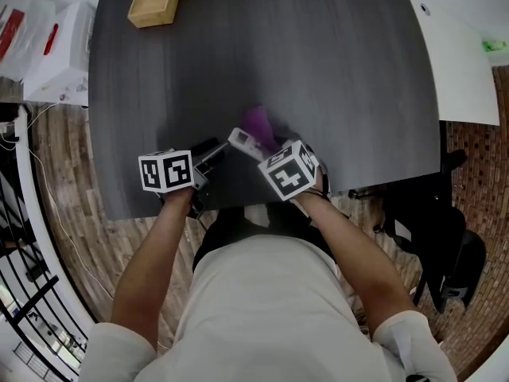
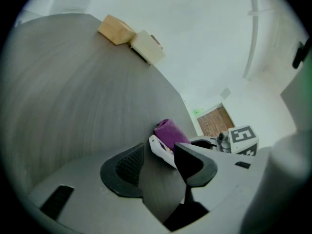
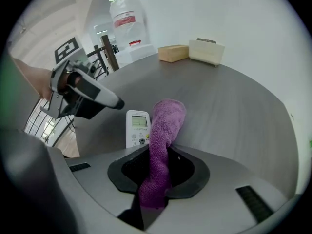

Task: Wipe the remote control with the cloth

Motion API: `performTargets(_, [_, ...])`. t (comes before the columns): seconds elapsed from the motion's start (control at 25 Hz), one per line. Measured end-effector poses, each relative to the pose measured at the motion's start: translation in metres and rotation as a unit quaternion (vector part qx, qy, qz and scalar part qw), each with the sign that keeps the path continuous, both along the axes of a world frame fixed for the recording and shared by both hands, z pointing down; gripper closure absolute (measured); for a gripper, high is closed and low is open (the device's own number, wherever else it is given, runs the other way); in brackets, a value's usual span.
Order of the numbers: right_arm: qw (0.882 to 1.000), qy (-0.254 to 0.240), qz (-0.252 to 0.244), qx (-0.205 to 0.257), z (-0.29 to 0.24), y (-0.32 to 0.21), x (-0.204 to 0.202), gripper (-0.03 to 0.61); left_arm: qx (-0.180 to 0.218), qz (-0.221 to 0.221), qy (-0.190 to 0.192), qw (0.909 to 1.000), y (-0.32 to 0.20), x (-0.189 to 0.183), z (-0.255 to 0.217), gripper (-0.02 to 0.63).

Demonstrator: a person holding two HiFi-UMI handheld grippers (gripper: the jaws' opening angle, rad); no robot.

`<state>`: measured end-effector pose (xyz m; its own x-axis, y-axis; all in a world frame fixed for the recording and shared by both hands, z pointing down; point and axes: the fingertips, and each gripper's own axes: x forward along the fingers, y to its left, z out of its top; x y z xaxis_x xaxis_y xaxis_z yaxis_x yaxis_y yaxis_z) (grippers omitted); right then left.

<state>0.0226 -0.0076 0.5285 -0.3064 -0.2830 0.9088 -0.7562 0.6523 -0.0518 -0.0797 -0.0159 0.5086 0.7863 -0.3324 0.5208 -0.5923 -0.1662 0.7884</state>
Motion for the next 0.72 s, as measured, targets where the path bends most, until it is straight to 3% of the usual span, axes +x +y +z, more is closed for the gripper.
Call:
performTargets(0.16, [1.000,-0.015,-0.002,0.007,-0.002,0.002,0.003,0.489,-0.017,-0.031,0.034,0.9988,0.033,0.013,-0.004,0.426])
performTargets(0.28, [1.000,-0.019,-0.010,0.003,-0.002,0.002,0.003,0.489,-0.029,-0.029,0.047,0.9981,0.041,0.030,0.003,0.426])
performTargets(0.56, [0.998,-0.052,-0.020,0.006,-0.016,-0.004,0.007,0.489,-0.012,-0.007,0.041,0.9990,0.030,0.040,0.011,0.430])
performTargets(0.72, [0.999,-0.031,-0.007,-0.013,0.001,-0.002,0.028,0.489,-0.007,0.000,0.034,0.9994,0.017,0.036,0.015,0.430])
